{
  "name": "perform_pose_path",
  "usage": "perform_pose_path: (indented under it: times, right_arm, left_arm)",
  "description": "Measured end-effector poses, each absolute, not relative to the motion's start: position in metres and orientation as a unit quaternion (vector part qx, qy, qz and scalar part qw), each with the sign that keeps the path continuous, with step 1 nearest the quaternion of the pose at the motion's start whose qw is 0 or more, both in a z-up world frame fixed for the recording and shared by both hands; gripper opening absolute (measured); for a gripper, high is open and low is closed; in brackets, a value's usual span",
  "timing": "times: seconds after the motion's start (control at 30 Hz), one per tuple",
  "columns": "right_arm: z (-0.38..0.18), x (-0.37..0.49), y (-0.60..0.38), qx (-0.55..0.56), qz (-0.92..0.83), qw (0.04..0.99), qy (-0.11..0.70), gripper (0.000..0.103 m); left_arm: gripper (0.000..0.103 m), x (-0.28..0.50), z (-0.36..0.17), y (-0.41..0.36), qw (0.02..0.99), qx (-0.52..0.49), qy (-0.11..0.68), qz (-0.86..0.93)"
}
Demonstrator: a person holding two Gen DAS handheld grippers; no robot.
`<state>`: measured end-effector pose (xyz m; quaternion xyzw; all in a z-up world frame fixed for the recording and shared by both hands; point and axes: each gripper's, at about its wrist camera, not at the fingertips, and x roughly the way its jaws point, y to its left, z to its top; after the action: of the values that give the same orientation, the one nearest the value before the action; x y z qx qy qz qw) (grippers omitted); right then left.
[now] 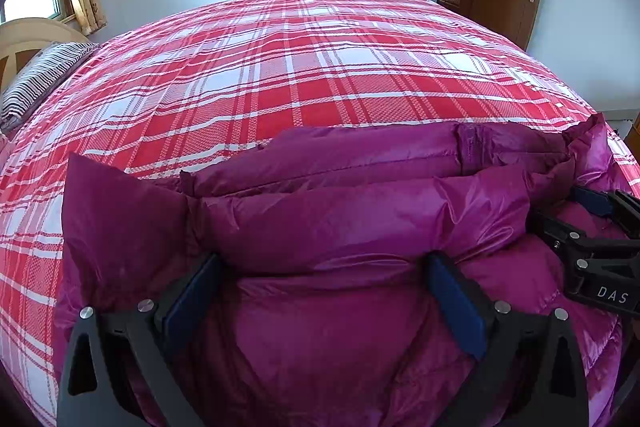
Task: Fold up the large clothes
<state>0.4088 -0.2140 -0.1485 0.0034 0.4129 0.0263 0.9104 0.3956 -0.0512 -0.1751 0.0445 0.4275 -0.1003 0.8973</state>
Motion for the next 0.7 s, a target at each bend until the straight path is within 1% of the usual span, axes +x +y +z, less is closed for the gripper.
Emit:
perform_pose_path:
  times: [0.23,0.4,0.47,0.53,0.6,0.7]
  right_arm:
    - [-0.149,0.410,-0.213,0.001,0.024,0.910,0.413,0.086]
    - [-0.150,0.410,-0.214,0.002,0.026,0.911,0.413,0.086]
    - [-0.150,0.410,-0.214,0.002,0.026,0.911,0.412,0.086]
    - [-0.150,0.410,-0.214,0.002,0.025,0.911,0.412,0.086]
    - [-0.150,0.411,-0.214,0.002,0.025,0.911,0.412,0.086]
    - [-0.151,0.411,-0.213,0.001,0.024,0.911,0.412,0.086]
  left_arm:
    - [0.102,0.393,-0.167,-0.050,0.900,0.047,0.423,-0.093]
    - [0.102,0.369,-0.138,-0.044,0.921,0.077,0.374,-0.080]
    - [0.102,0.365,-0.137,-0.038,0.926,0.120,0.354,-0.051]
    - [0.102,0.369,-0.147,-0.031,0.920,0.135,0.366,-0.029]
    - [0.102,0.378,-0.160,-0.018,0.914,0.097,0.393,-0.035]
    - [0.102,0.388,-0.166,-0.012,0.911,0.068,0.405,-0.045]
